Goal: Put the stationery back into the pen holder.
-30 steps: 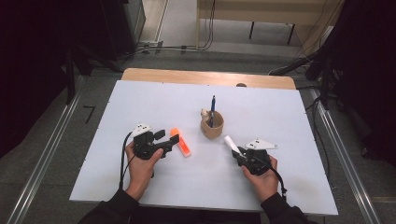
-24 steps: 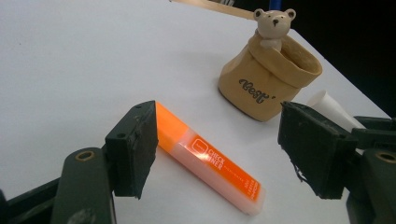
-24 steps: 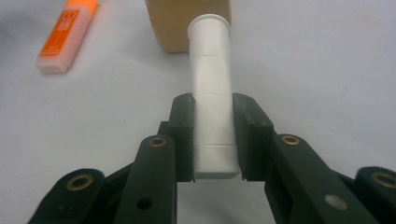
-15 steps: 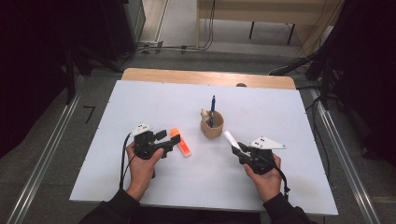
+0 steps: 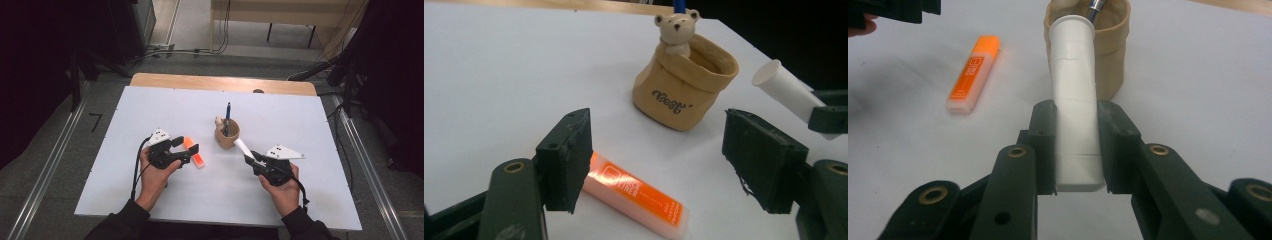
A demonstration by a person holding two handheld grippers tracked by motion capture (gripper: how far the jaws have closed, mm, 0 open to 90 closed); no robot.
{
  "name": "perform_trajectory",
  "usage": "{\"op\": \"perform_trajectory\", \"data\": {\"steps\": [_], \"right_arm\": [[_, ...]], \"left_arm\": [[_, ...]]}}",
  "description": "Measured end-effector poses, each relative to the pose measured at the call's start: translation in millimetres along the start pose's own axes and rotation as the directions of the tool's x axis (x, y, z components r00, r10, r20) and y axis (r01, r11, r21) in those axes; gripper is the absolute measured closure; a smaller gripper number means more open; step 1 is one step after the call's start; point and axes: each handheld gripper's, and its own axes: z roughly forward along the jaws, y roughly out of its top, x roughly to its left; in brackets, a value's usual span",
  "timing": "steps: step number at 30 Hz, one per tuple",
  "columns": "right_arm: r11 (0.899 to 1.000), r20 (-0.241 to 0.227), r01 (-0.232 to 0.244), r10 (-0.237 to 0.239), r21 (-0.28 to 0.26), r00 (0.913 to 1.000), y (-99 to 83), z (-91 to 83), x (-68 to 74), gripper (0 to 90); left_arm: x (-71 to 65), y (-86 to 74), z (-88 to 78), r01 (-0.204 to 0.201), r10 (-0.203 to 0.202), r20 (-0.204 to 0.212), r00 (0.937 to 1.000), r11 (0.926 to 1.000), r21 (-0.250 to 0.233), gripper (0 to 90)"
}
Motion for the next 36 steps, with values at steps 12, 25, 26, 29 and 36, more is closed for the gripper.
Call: {"op": "perform_trajectory", "data": {"steps": [12,25,26,29,36], "right_arm": [[0.999,-0.019,-0.001,0.0,-0.034,0.9998,5.5,-1.7,1.3,69.1],[0.998,-0.057,0.001,-0.005,-0.066,0.9984,13.3,0.0,7.9,69.0],[0.998,-0.056,0.0,-0.004,-0.068,0.9984,13.7,0.2,8.2,69.1],[0.997,-0.061,0.0,-0.005,-0.074,0.9981,15.4,0.5,9.1,69.0],[0.996,-0.072,0.005,-0.011,-0.085,0.9973,19.0,2.2,12.0,69.1]], "left_arm": [[-2.1,9.8,5.2,0.021,-0.02,0.084,0.9962,0.9997,-0.014,30.5],[1.4,15.1,12.6,0.18,-0.171,0.129,0.9767,0.9822,-0.056,34.0],[1.3,15.0,13.1,0.186,-0.178,0.133,0.9751,0.9813,-0.05,33.4],[-0.9,14.3,15.8,0.197,-0.19,0.146,0.9709,0.9796,-0.038,31.4],[-14.0,14.5,24.2,0.167,-0.166,0.149,0.9747,0.9859,0.006,31.2]]}}
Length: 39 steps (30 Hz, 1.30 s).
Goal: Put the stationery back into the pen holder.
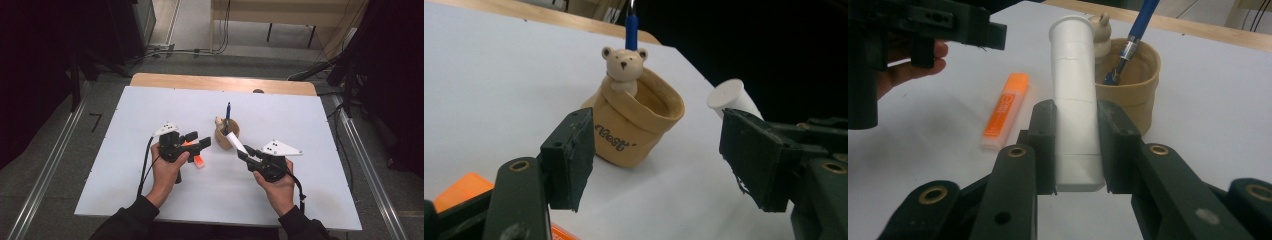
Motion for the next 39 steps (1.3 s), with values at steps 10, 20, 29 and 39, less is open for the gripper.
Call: {"op": "perform_trajectory", "data": {"steps": [10,20,29,39], "right_arm": [[1.0,-0.01,0.008,-0.008,-0.004,0.9999,1.9,3.0,1.2,69.0],[1.0,-0.01,0.019,-0.019,-0.014,0.9998,3.9,4.8,3.0,69.0],[0.999,-0.01,0.031,-0.031,-0.026,0.9995,4.9,8.7,4.2,69.0],[0.998,-0.017,0.055,-0.055,-0.025,0.9983,4.9,16.4,8.8,69.0]], "left_arm": [[-10.4,-4.6,11.4,-0.051,0.052,-0.01,0.9986,0.9948,0.088,37.8],[-19.5,-3.0,15.3,-0.033,0.03,0.047,0.9984,0.9971,0.069,37.7],[-21.9,-0.2,20.6,-0.013,0.008,0.075,0.9971,0.998,0.062,35.9],[-22.8,1.9,25.1,0.024,-0.03,0.106,0.9939,0.998,0.059,35.5]]}}
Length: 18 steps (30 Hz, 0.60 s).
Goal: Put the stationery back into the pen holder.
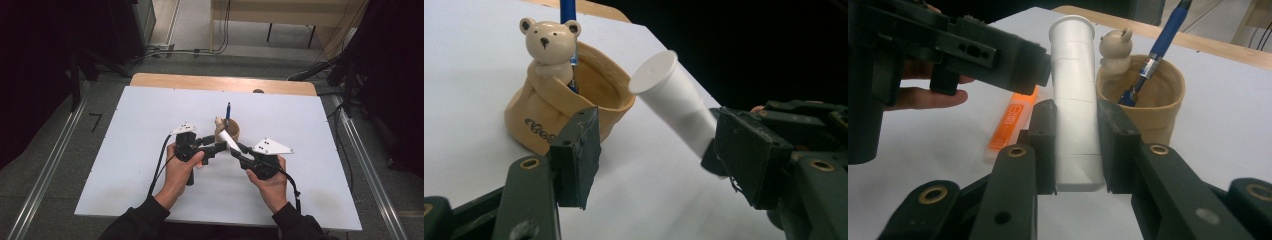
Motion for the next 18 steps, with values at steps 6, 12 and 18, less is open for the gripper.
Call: {"op": "perform_trajectory", "data": {"steps": [6,12,18], "right_arm": [[1.0,-0.011,0.013,-0.013,-0.006,0.9998,0.8,3.5,4.4,69.0],[1.0,-0.014,0.02,-0.021,-0.015,0.9997,1.3,5.1,6.6,69.0],[1.0,-0.012,0.023,-0.023,-0.016,0.9997,1.1,6.6,7.1,69.0]], "left_arm": [[0.8,2.0,3.1,0.031,-0.03,0.017,0.9994,0.9995,-0.003,34.2],[0.9,3.4,6.2,0.042,-0.042,0.029,0.9987,0.9991,-0.002,34.3],[2.8,4.6,9.4,0.066,-0.066,0.039,0.9971,0.9978,0.005,41.5]]}}
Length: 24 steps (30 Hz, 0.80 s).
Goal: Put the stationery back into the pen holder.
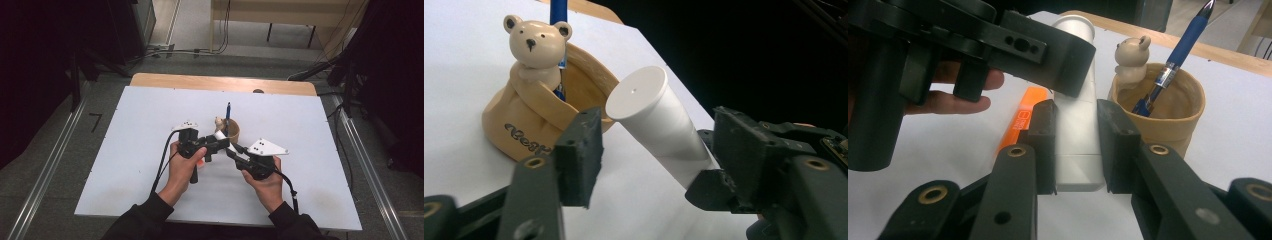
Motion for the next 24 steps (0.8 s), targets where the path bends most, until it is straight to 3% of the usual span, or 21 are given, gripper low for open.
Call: {"op": "perform_trajectory", "data": {"steps": [3,12,21,24], "right_arm": [[1.0,0.003,0.0,0.0,0.004,1.0,-0.5,1.5,-0.1,69.0],[1.0,0.02,0.004,-0.004,0.012,0.9998,-1.8,5.3,-1.2,68.7],[0.999,0.025,-0.003,0.002,0.034,0.9997,-2.8,7.8,-3.5,67.9],[0.998,0.03,-0.025,0.024,0.056,0.9993,-3.8,10.4,-6.2,61.4]], "left_arm": [[-0.2,0.8,1.5,0.01,-0.01,0.008,0.9999,0.9999,-0.002,48.6],[0.8,5.4,2.0,0.031,-0.031,0.022,0.9993,0.9994,-0.015,58.9],[-6.4,8.7,4.0,-0.043,0.043,0.017,0.9989,0.999,-0.013,66.8],[-6.9,10.5,4.8,-0.055,0.055,0.007,0.9984,0.9983,-0.017,67.1]]}}
